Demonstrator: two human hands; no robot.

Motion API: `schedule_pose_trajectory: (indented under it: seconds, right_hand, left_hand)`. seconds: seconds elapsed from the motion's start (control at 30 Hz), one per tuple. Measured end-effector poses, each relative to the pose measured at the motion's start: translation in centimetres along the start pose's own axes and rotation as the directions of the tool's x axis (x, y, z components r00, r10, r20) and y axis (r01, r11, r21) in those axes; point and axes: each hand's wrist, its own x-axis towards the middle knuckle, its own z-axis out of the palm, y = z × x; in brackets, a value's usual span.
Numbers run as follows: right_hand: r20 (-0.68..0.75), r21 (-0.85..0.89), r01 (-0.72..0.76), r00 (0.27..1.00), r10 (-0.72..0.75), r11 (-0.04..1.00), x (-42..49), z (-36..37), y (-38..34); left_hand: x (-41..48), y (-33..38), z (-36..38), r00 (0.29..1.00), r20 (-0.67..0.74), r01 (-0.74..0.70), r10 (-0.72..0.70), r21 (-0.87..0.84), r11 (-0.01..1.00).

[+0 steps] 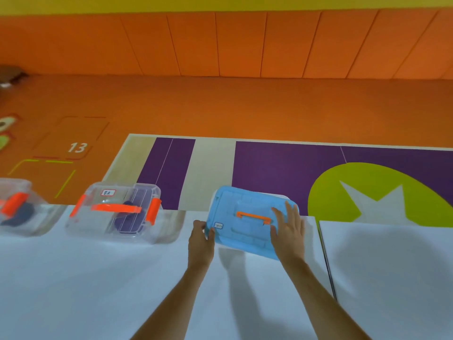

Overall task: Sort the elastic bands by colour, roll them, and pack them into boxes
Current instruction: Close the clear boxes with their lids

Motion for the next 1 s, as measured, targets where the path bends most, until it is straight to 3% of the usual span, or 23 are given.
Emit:
schedule_pose_trajectory:
  seconds: [0.1,0.33,0.57,0.7,1.0]
  right_hand:
    - [0.109,0.100,-0.232,0.969,0.221,0.968,-0.7,0.1,1.4]
    - [0.200,0.192,-0.187,0.968,0.148,0.963,2.1,0.1,2.5]
    - [0.159,0.257,-0.091,0.986,0.051,0.962,3.8,0.0,3.1]
    - [0.072,0.316,-0.140,0.990,0.124,0.939,3.3,0.2,2.9]
    - [0.107,0.368,-0.244,0.970,0.220,0.897,5.6,-0.2,2.8]
  left_hand:
    - [-0.1,-0.1,0.1,0.995,-0.061,0.080,-0.082,-0.035,0.996]
    - [-0.3,0.3,0.7,0.989,-0.035,0.136,-0.146,-0.200,0.970]
    - [-0.8,0.1,0.6,0.992,-0.043,0.105,-0.119,-0.246,0.964]
    - [-0.7,-0.1,0.6,0.990,-0.065,0.101,-0.121,-0.249,0.963]
    - [0.7,0.6,0.7,0.993,-0.041,0.102,-0.113,-0.205,0.973]
